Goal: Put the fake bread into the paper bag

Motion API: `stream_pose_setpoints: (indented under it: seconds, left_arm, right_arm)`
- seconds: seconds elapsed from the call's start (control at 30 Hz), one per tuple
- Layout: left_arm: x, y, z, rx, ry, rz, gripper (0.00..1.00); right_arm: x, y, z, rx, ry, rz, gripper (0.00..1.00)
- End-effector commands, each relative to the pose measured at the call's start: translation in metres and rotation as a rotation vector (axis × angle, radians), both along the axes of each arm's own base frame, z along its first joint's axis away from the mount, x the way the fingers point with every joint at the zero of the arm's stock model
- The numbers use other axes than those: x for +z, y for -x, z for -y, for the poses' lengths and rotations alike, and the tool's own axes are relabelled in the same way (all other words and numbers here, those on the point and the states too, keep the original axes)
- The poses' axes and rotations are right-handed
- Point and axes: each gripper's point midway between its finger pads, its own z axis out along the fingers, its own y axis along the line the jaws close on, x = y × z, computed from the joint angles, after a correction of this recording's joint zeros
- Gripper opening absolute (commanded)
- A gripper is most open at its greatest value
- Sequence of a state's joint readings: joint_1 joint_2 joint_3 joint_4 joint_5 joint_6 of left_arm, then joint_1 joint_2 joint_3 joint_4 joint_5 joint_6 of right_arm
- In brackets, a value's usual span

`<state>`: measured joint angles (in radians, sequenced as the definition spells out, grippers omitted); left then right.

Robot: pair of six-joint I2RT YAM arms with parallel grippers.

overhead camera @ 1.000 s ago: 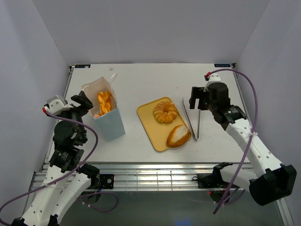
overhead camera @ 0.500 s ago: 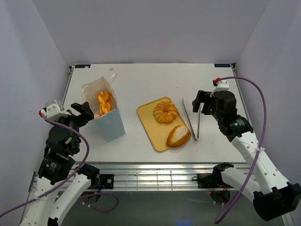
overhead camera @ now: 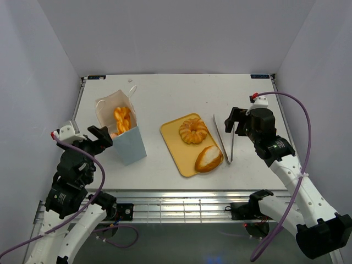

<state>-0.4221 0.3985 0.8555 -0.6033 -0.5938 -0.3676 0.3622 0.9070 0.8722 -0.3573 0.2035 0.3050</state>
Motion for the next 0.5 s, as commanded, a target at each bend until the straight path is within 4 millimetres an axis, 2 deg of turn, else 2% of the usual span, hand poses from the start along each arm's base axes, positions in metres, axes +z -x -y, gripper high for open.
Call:
stream_pose_setpoints:
  seconds: [0.0, 0.33, 0.47]
  left_arm:
    - [-0.011, 0.000, 0.003, -0.013, -0.008, -0.034, 0.98]
    - [-0.011, 0.001, 0.002, -0.011, -0.003, -0.034, 0.98]
    - [-0.010, 0.001, 0.002, -0.011, -0.003, -0.034, 0.98]
  right_arm:
    - [0.006, -0.002, 0.001, -0.018, -0.012, 0.034, 0.90]
    - [-0.001, -0.002, 0.000, -0.006, -0.005, 0.024, 0.90]
    - [-0.006, -0.005, 0.008, -0.059, 0.018, -0.006, 0.90]
